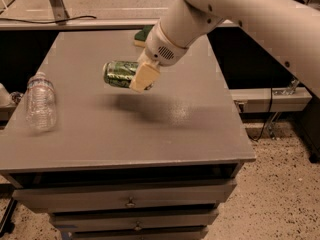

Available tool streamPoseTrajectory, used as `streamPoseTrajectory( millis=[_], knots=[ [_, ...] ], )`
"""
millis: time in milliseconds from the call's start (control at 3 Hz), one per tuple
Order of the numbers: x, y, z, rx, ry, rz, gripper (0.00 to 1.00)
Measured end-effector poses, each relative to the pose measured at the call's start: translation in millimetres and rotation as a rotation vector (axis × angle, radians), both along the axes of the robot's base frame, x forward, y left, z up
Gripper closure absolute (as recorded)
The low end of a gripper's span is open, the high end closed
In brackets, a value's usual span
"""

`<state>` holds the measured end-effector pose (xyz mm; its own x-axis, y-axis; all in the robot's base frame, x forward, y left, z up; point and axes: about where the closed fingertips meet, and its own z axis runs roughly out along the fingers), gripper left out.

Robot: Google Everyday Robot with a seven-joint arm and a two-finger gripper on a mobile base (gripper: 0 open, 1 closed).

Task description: Move green can near water bottle

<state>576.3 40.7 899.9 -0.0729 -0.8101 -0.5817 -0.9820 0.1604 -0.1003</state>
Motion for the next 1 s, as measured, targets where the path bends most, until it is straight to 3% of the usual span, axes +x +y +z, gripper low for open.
streamPoseTrajectory(
  millis=[1000],
  knots=[
    [4.2,80.6,-33.6,0.022,0.093,0.116,1.00]
  ],
)
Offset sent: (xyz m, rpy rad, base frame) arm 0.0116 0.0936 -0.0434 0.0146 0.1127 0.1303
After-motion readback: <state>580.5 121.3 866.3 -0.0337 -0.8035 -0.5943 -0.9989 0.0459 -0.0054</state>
